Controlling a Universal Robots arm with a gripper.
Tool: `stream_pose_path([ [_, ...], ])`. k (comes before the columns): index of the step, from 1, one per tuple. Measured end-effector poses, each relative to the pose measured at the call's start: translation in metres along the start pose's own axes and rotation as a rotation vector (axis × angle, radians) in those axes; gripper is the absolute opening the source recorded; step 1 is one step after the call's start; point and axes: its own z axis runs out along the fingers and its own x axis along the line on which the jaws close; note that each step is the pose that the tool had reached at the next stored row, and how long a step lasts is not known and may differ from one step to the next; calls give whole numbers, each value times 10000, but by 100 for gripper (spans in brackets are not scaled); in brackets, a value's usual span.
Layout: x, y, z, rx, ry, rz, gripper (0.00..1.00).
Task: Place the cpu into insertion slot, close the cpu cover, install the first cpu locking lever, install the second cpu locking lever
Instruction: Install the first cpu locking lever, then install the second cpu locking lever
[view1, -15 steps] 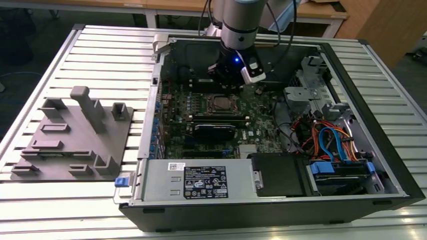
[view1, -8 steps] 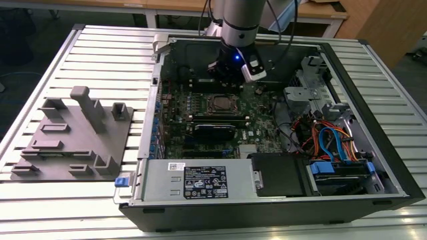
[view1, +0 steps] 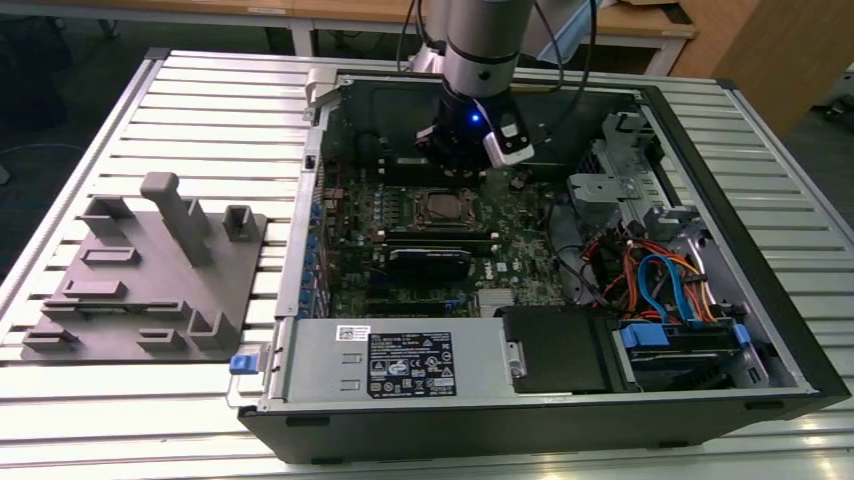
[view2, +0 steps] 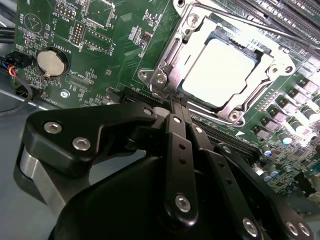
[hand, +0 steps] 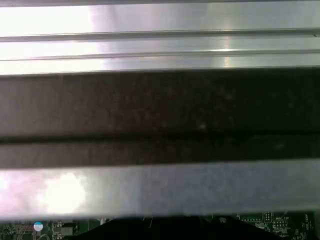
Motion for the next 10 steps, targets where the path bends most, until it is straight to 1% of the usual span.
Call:
stream_pose_path([
  [10, -1, -15, -2, 3, 1, -2, 11],
])
